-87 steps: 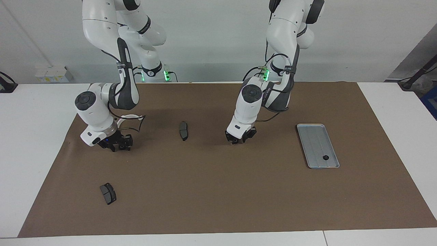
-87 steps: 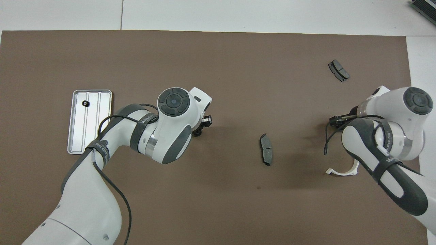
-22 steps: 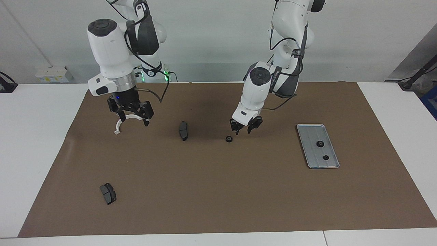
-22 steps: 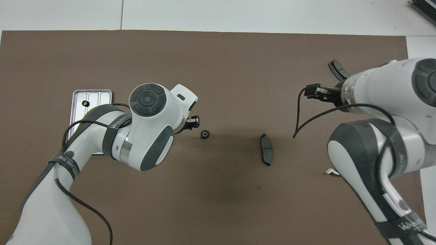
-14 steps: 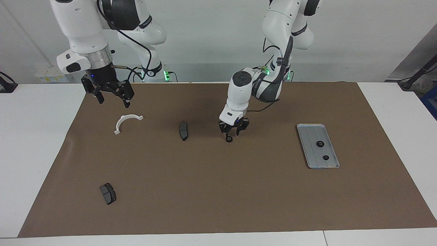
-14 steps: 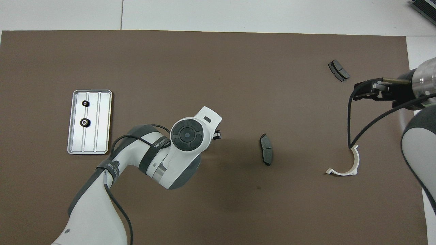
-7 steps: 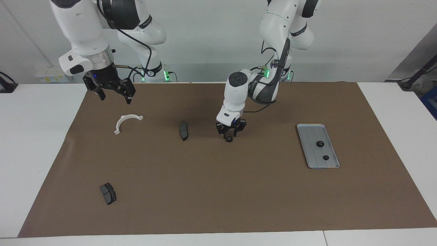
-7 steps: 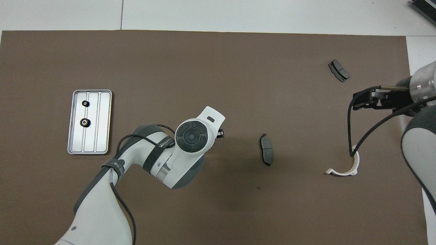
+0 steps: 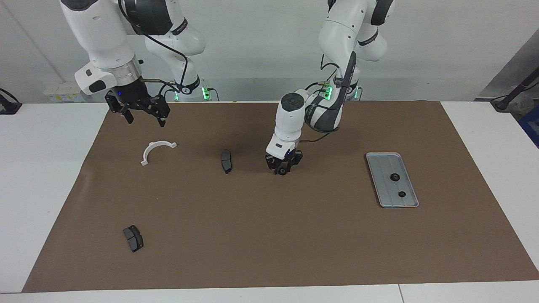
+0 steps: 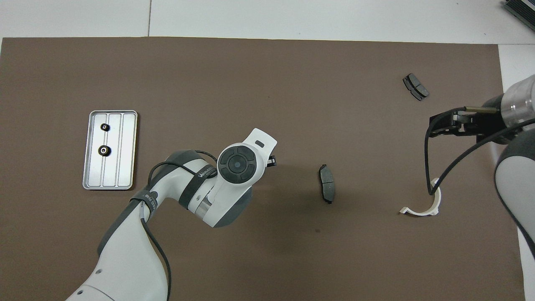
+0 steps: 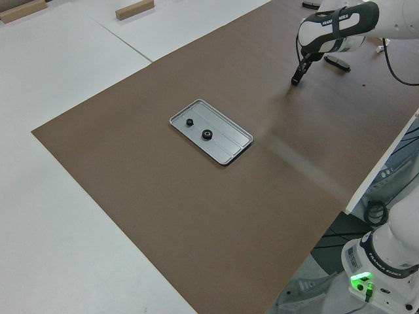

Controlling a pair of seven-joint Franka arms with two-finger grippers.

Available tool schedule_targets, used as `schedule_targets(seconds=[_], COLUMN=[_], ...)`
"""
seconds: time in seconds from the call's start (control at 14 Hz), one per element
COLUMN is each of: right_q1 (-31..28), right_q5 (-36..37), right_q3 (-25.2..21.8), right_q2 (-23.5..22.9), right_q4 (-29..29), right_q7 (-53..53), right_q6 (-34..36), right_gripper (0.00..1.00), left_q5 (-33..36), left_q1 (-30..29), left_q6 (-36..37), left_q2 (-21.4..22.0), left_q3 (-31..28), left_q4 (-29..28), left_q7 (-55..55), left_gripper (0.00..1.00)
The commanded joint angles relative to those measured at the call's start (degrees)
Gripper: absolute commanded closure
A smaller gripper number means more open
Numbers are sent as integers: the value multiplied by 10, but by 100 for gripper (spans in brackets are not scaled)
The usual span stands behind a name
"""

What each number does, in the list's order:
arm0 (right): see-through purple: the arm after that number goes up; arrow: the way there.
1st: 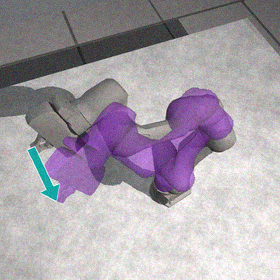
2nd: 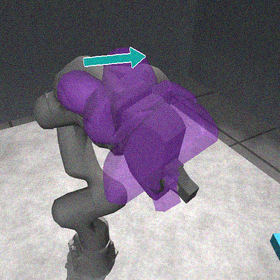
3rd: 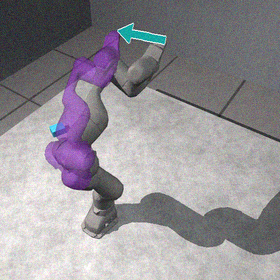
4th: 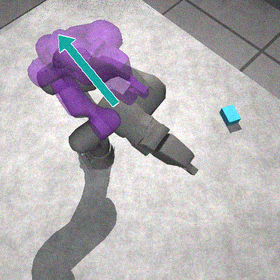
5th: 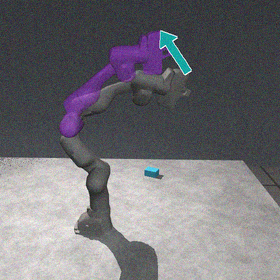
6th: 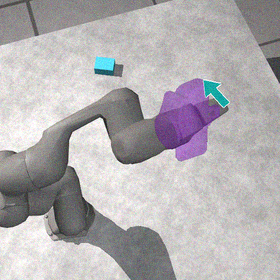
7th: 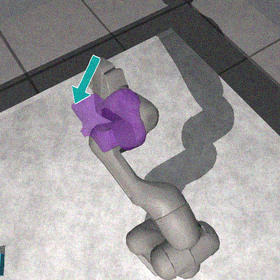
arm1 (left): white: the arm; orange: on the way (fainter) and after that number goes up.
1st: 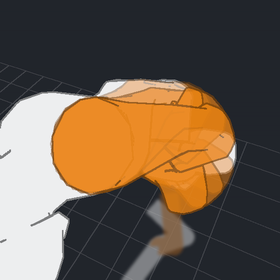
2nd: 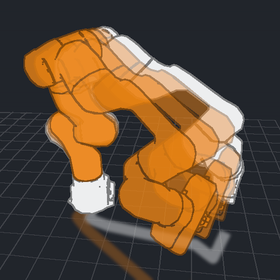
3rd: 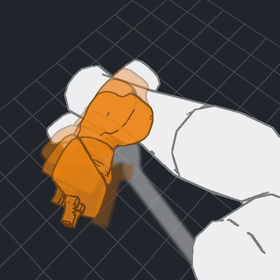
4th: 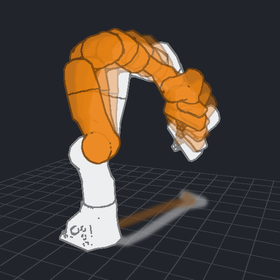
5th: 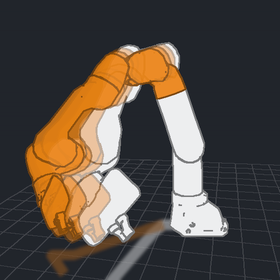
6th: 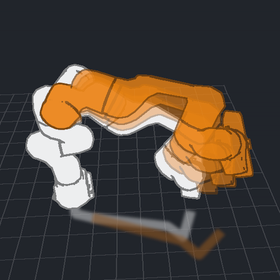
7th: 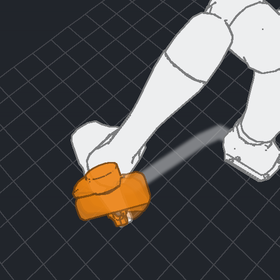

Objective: Pick bearing gear from pile to tray
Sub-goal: 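Carry the third bearing with the left gripper over the tray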

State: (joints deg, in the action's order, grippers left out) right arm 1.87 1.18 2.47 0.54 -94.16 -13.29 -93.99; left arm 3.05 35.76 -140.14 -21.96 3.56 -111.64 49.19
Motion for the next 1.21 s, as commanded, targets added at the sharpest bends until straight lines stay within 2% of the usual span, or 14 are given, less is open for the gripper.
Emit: schedule_targets(seconds=[0.0,0.14,0.36,0.57,0.78,1.14], right_q1=[-6,-6,-6,-8,-6,-4], right_q5=[-8,-6,-6,-11,-11,-11], right_q3=[3,4,4,4,5,5], right_q2=[12,13,12,11,12,12], right_q4=[-10,-13,-10,-11,-11,-11], right_q7=[12,12,12,12,15,14], right_q6=[10,9,6,2,3,3], right_gripper=[0,0,0,0,0,0], left_q5=[14,15,15,15,15,13], left_q1=[12,12,12,5,-24,-136], left_q6=[-7,-6,-4,1,22,92], left_q2=[-10,-10,-9,-9,-3,17], left_q3=[-10,-10,-10,-10,-18,-13], left_q4=[9,9,9,22,39,65], left_q7=[20,21,20,15,1,-132], left_gripper=[54,65,86,98,100,100])
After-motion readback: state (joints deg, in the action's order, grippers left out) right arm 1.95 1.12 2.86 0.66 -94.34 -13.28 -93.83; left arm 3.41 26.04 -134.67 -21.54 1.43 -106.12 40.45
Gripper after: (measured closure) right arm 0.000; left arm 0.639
